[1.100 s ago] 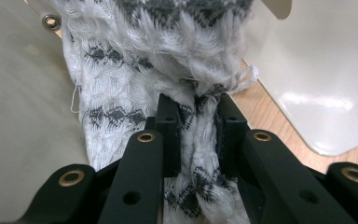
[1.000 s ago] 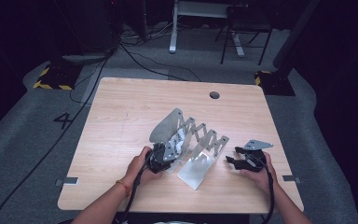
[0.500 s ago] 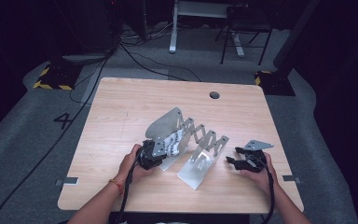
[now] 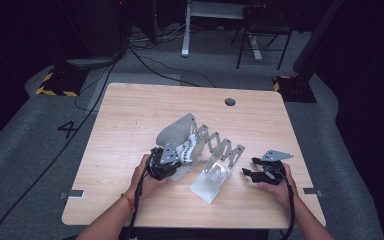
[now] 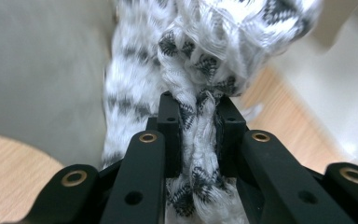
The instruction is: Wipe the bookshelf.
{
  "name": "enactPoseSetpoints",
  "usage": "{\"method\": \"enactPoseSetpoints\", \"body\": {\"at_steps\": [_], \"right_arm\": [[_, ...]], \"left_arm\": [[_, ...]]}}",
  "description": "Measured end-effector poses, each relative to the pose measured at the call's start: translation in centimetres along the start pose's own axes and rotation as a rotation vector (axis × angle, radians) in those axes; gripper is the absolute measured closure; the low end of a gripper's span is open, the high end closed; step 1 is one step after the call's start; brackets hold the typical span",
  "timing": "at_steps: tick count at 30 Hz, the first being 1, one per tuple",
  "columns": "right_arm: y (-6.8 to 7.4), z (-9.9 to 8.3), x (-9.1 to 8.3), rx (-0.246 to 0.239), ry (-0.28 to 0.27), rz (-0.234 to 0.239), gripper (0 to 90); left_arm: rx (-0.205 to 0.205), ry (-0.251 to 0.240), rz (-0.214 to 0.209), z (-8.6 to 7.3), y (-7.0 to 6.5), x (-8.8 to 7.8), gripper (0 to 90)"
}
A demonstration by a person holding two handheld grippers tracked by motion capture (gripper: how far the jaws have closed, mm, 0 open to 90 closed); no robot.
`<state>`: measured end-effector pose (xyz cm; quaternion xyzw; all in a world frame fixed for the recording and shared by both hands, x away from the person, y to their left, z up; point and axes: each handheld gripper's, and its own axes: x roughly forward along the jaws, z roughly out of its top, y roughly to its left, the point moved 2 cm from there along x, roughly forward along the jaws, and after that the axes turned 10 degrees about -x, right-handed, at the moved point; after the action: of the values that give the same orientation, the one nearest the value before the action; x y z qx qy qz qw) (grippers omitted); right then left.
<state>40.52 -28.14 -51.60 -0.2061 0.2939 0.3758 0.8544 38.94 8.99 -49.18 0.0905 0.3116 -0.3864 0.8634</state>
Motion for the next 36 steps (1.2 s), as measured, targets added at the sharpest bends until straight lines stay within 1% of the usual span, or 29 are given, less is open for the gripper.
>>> {"method": "enactPoseSetpoints", "body": {"at_steps": [1, 2, 3, 4, 6, 10, 14, 16, 18, 19, 22, 24, 25, 27, 32, 35, 36], "right_arm": [[0.0, 0.0, 0.0, 0.000, -0.001, 0.001, 35.7], [-0.1, 0.0, 0.0, 0.001, -0.002, 0.003, 36.0], [-0.1, 0.0, 0.0, 0.005, -0.004, 0.005, 35.9], [-0.1, 0.0, 0.0, 0.006, -0.006, 0.007, 36.0], [-0.1, 0.0, 0.0, 0.006, -0.007, 0.007, 36.0], [-0.2, 0.0, 0.0, 0.009, -0.008, 0.009, 36.1], [-0.1, 0.0, 0.0, 0.009, -0.007, 0.007, 36.1], [-0.1, 0.0, 0.0, 0.012, -0.008, 0.006, 36.2], [-0.1, 0.0, 0.0, 0.013, -0.007, 0.005, 36.3], [-0.1, 0.0, 0.0, 0.012, -0.007, 0.006, 36.3], [-0.1, 0.0, 0.0, 0.008, -0.004, -0.002, 36.1], [-0.1, 0.0, 0.0, 0.009, -0.004, -0.003, 36.2], [-0.1, 0.0, 0.0, 0.010, -0.004, -0.003, 36.2], [-0.1, 0.0, 0.0, 0.011, -0.006, 0.000, 36.4], [-0.1, 0.0, 0.0, 0.006, -0.003, -0.003, 36.1], [-0.1, 0.0, 0.0, 0.006, -0.002, -0.003, 36.1], [0.0, 0.0, 0.0, 0.004, -0.002, -0.004, 36.0]], "left_arm": [[-0.004, -0.009, -0.003, 0.2, -0.1, -0.2, 77.1], [-0.010, -0.028, -0.017, 0.4, -0.3, -0.5, 77.2], [-0.010, -0.041, -0.022, 0.7, -0.5, -0.7, 77.2], [0.006, -0.053, -0.022, 1.0, -0.8, -1.0, 77.2], [0.000, -0.080, -0.036, 1.5, -1.1, -1.5, 77.2], [0.027, -0.136, -0.053, 2.7, -1.3, -2.5, 77.2], [0.045, -0.191, -0.056, 4.2, -1.6, -3.7, 77.2], [0.066, -0.208, -0.047, 4.7, -1.9, -4.2, 77.2], [0.066, -0.238, -0.058, 5.3, -2.0, -4.8, 77.3], [0.076, -0.246, -0.052, 5.6, -2.1, -5.0, 77.3], [0.085, -0.260, -0.054, 6.2, -2.4, -5.1, 77.3], [0.092, -0.259, -0.059, 6.4, -2.5, -5.0, 77.3], [0.093, -0.259, -0.069, 6.5, -2.6, -4.9, 77.3], [0.096, -0.254, -0.072, 6.5, -2.6, -4.7, 77.4], [0.061, -0.257, -0.120, 6.0, -1.9, -4.6, 77.4], [0.048, -0.256, -0.149, 5.4, -1.6, -4.5, 77.3], [0.046, -0.257, -0.150, 5.3, -1.5, -4.6, 77.3]]}}
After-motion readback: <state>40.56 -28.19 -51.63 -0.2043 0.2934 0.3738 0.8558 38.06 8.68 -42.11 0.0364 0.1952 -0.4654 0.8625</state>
